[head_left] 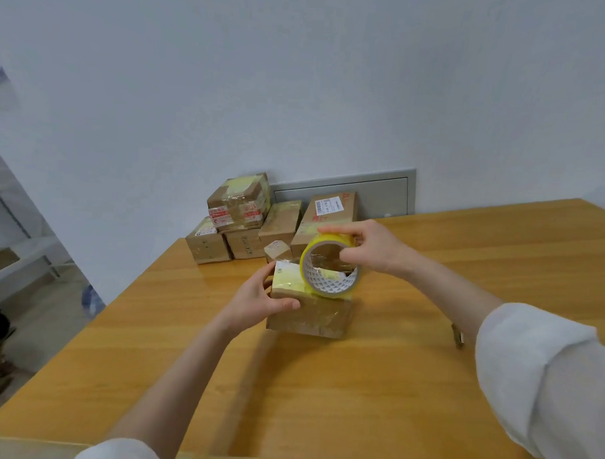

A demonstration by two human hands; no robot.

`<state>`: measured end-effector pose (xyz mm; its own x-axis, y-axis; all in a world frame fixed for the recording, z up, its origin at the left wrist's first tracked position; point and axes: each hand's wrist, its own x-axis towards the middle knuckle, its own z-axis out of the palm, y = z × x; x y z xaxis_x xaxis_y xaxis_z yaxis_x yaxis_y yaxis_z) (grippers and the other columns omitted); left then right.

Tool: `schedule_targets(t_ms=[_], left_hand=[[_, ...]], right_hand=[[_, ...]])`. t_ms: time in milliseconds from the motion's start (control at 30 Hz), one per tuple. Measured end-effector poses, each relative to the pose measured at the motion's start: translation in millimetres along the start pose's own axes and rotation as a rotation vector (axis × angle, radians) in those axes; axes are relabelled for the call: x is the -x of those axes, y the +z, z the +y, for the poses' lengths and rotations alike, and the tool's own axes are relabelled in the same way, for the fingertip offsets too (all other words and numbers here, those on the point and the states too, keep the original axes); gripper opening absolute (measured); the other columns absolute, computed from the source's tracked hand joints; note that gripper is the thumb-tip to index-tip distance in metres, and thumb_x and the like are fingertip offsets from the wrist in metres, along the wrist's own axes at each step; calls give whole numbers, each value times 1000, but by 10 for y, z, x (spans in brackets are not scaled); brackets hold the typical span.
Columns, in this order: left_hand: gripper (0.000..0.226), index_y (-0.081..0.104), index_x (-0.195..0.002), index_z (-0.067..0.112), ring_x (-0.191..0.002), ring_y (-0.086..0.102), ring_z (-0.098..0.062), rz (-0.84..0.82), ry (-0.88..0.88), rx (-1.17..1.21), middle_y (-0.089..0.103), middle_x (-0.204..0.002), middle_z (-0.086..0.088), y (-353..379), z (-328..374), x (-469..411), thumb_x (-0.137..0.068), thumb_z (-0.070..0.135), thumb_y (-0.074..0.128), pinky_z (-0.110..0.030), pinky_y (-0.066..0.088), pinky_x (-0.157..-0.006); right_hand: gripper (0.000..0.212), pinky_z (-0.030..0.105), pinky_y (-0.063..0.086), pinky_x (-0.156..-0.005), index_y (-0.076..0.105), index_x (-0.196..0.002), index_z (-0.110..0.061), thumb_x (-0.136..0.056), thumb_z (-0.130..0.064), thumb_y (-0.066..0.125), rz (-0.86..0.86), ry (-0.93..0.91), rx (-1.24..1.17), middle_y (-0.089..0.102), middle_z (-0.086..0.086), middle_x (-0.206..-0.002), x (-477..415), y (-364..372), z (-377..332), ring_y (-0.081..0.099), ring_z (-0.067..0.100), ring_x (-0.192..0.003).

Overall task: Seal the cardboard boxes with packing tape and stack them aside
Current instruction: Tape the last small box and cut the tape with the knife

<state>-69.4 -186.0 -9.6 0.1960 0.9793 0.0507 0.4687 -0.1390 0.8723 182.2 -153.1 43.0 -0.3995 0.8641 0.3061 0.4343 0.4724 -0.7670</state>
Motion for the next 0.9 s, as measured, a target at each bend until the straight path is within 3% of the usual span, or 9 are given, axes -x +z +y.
schedule_targets(t_ms=[67, 133, 233, 333, 467, 600, 767, 833, 900], left_hand=[[80, 43, -129, 41, -114, 56, 0, -3, -12, 6, 61, -121, 19, -52, -74, 14, -59, 38, 84, -19, 51, -87], [87, 39, -136, 38, -116, 55, -3, 14, -33, 24, 59, -123, 19, -98, -181, 60, -60, 39, 83, -20, 51, -86], [100, 31, -145, 34, -116, 54, -2, 16, -71, 33, 56, -126, 18, -109, -266, 84, -61, 39, 83, -24, 50, -91], [90, 36, -141, 38, -116, 56, -4, -6, -73, 30, 58, -128, 14, -79, -320, 68, -64, 36, 84, -28, 51, -93], [82, 39, -134, 42, -113, 57, 0, -9, -60, 28, 59, -127, 16, -86, -348, 59, -66, 33, 83, -22, 52, -87], [85, 38, -139, 36, -114, 57, -2, -12, -48, 40, 59, -128, 14, -85, -346, 51, -66, 34, 82, -22, 51, -89], [87, 37, -141, 31, -119, 55, -10, -22, -87, 31, 57, -130, 12, -63, -375, 117, -67, 35, 82, -22, 49, -90], [100, 21, -150, 26, -127, 46, -13, 12, -122, -54, 44, -141, 9, -41, -312, 155, -70, 36, 81, -27, 43, -100], [102, 9, -154, 21, -138, 30, -18, 100, -65, -347, 25, -153, 2, -10, -210, 174, -78, 36, 76, -35, 31, -111]], right_hand=[[51, 6, 37, -51, 68, -114, -39, -74, -7, 62, -19, -6, 134, 58, -28, -85, 19, -132, 27, 52, -4, -58], [43, 10, 38, -61, 70, -107, -41, -74, -13, 67, -55, 19, 286, 62, -20, -100, 68, -289, 136, 54, 0, -77], [36, 16, 38, -73, 69, -103, -44, -76, -19, 72, -125, 88, 263, 63, -16, -107, 148, -389, 333, 54, -4, -87], [34, 26, 39, -86, 67, -108, -44, -75, -41, 77, -211, 86, 249, 59, -18, -110, 171, -351, 388, 51, 3, -102], [45, 26, 37, -86, 68, -104, -47, -64, -66, 66, -164, 86, 162, 60, -19, -112, 137, -353, 411, 51, 4, -106], [25, 21, 41, -77, 64, -98, -51, -74, -57, 70, -209, 85, 238, 60, -18, -110, 142, -245, 528, 50, 4, -101], [33, 37, 40, -101, 66, -109, -43, -78, -54, 69, -194, 133, 233, 60, -10, -128, 190, -70, 624, 50, 11, -118], [36, 37, 38, -104, 66, -113, -38, -80, -50, 69, -163, 137, 202, 60, -9, -129, 207, 7, 630, 49, 11, -122], [36, 37, 38, -104, 66, -115, -34, -82, -46, 69, -132, 137, 187, 60, -8, -130, 218, 63, 626, 48, 12, -124]])
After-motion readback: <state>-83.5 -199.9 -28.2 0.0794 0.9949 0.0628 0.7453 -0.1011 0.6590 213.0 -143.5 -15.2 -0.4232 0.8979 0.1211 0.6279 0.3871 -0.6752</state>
